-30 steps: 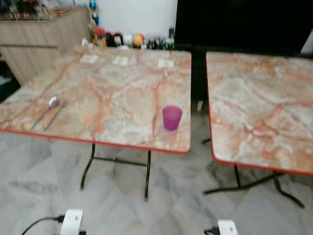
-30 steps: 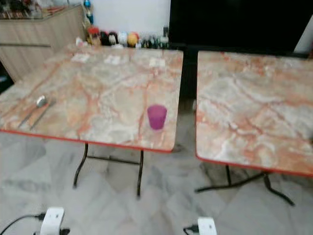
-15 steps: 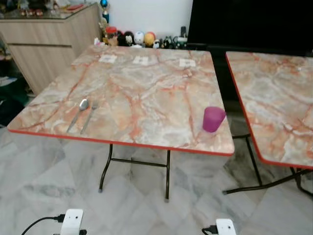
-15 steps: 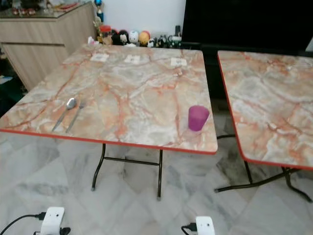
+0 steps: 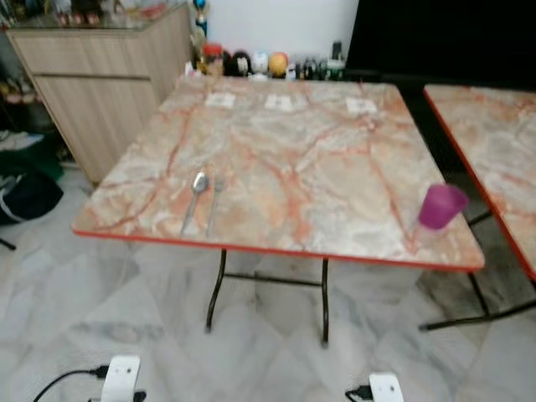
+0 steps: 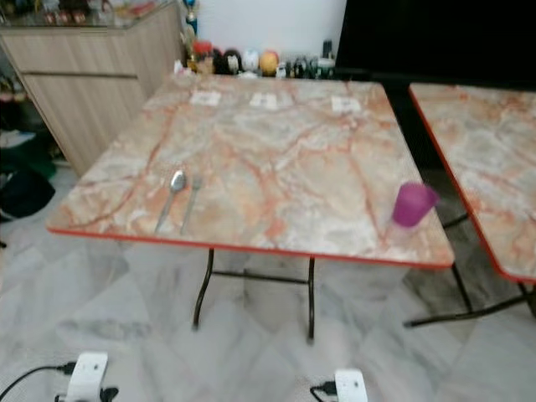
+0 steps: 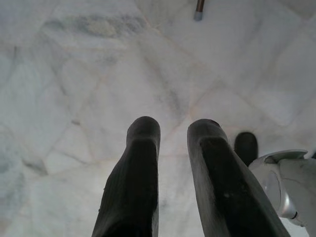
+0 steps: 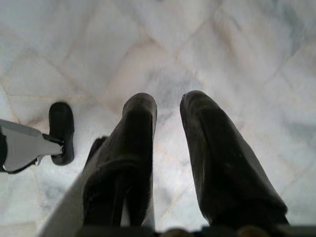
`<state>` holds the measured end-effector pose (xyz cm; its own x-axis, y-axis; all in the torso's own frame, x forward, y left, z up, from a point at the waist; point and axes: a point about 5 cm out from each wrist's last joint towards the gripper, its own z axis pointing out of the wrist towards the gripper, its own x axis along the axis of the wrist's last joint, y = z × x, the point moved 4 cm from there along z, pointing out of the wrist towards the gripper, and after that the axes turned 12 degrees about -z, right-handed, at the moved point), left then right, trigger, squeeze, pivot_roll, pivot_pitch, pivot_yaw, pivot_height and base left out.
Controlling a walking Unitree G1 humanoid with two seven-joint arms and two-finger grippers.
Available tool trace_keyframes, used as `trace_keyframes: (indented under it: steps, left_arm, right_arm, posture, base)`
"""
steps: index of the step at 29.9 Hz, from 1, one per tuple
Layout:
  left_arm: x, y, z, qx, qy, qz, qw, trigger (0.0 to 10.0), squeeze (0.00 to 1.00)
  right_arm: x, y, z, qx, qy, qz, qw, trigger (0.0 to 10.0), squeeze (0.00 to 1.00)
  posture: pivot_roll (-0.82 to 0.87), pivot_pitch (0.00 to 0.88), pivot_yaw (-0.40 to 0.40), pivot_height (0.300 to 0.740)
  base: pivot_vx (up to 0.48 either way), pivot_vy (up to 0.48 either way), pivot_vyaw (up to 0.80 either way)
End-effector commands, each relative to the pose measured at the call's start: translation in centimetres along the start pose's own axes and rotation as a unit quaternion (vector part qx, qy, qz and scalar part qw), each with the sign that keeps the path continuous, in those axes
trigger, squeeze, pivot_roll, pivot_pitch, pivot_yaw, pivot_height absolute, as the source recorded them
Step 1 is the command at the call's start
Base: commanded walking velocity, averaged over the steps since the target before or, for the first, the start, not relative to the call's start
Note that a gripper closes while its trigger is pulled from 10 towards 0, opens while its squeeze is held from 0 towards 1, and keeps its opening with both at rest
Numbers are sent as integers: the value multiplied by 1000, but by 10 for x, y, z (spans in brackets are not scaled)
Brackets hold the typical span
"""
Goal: Setting the table
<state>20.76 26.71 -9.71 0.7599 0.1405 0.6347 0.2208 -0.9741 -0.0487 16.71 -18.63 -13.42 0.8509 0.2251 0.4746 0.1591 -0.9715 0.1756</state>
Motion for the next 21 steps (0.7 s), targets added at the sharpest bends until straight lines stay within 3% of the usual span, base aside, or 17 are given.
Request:
trace_keyframes:
  steps: [1,6,7,9,14,15,16,17,21]
  left_arm:
    - [-3,2,0,-3,-7,4,1000,10000,0]
    - [-4,5,0,-8,-8,14,1000,10000,0]
    - [-4,5,0,-8,-8,14,1000,10000,0]
    - [-4,5,0,-8,-8,13,1000,10000,0]
    - [-4,5,0,-9,-8,13,1000,10000,0]
    - [-4,5,0,-9,-8,14,1000,10000,0]
    - [-4,5,0,-9,-8,14,1000,10000,0]
    - [-4,5,0,-9,-7,14,1000,10000,0]
    - [-3,5,0,-6,-7,11,1000,10000,0]
  right_arm:
    - [-4,1,-1,-2,-5,0,1000,10000,0]
    - [-4,1,-1,-2,-5,0,1000,10000,20]
    - [-4,0,-1,-1,-4,0,1000,10000,992]
    - [-4,0,-1,-1,-3,0,1000,10000,1000]
    - [-4,1,-1,-2,-4,0,1000,10000,1000]
    - [-4,1,-1,-2,-4,1,1000,10000,541]
    - [-4,1,-1,-1,-4,2,1000,10000,541]
    - [-4,1,-1,-1,-4,2,1000,10000,0]
    - [-5,1,-1,-2,-4,2,1000,10000,0]
  posture:
    - [63,0,-9,740]
    - [64,0,-10,740]
    - [64,0,-10,740]
    - [64,0,-10,740]
    - [64,0,-10,740]
    - [64,0,-10,740]
    - [64,0,-10,740]
    - [64,0,-10,740]
    - [64,0,-10,740]
  base:
    - [0,0,0]
    - [0,-353,0]
    - [0,-472,0]
    - [0,-472,0]
    - [0,-472,0]
    - [0,-472,0]
    - [0,-472,0]
    - [0,-472,0]
    - [0,-236,0]
